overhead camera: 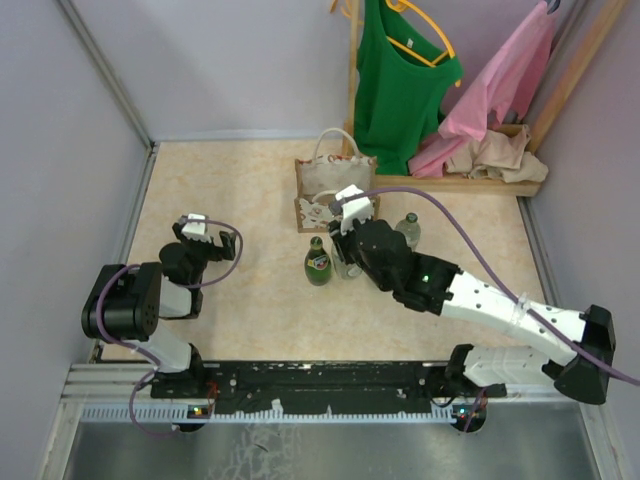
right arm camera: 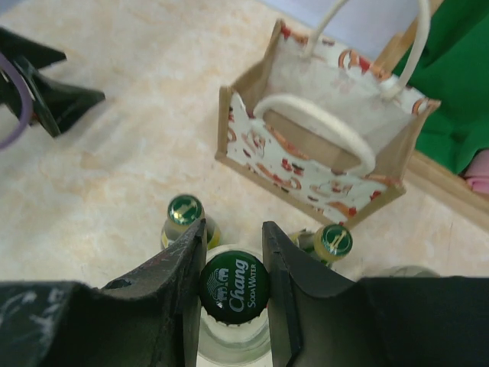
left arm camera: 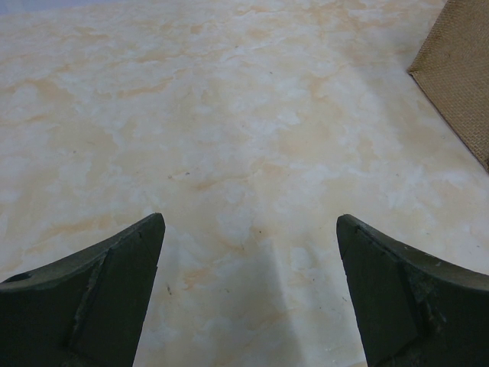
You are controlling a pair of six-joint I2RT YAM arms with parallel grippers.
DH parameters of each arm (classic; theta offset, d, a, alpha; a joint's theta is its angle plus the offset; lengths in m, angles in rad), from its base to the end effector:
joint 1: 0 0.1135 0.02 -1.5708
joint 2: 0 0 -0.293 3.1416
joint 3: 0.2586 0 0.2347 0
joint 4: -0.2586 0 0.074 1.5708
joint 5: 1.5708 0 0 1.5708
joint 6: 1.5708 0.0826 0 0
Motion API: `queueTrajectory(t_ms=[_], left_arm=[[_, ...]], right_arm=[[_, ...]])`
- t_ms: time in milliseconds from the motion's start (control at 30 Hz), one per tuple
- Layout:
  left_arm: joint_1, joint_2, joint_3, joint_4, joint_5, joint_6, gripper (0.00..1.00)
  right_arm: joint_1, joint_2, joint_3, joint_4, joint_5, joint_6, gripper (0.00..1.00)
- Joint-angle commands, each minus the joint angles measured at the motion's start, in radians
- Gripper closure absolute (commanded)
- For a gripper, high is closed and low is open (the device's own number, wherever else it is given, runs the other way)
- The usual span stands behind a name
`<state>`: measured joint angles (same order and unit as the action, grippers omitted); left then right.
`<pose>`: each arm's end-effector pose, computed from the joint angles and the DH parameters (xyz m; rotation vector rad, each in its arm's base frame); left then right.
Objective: Take the beverage out of the canvas bag
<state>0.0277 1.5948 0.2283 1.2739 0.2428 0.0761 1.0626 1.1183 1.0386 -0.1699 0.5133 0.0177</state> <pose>0.2858 -0.0119 0.1822 0.2236 1.6470 -0.1232 0.1640 0.2111 0.3827 -0.5678 1.7061 0.3075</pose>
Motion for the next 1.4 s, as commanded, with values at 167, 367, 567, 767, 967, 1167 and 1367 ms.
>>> queueTrajectory(t_ms=[167,367,567,767,967,1167,1367], left_arm=[[-0.006,0.001,0.014,0.008,-0.003,0.005,0.00],[-0.006,0.001,0.014,0.008,-0.003,0.004,0.00],[-0.006,0.001,0.014,0.008,-0.003,0.005,0.00],[-0.007,0.001,0.014,0.008,-0.003,0.005,0.00],[-0.005,0.000,0.014,0.008,-0.003,0.005,0.00],[-0.006,0.001,0.014,0.008,-0.003,0.005,0.00],[-0.006,0.001,0.014,0.008,-0.003,0.005,0.00]], right_arm=[[0.011,-0.101,-0.145,0.213,0.042,0.142,1.00],[0.010,-0.081,-0.265,0.324,0.061,0.168,1.00],[0.010,-0.071,-0.340,0.410,0.076,0.185,1.00],[0.010,-0.078,-0.387,0.451,0.071,0.179,1.00],[0.010,-0.067,-0.409,0.478,0.078,0.165,1.00],[0.011,-0.033,-0.414,0.476,0.077,0.178,0.94],[0.010,-0.006,-0.414,0.462,0.082,0.194,0.78]])
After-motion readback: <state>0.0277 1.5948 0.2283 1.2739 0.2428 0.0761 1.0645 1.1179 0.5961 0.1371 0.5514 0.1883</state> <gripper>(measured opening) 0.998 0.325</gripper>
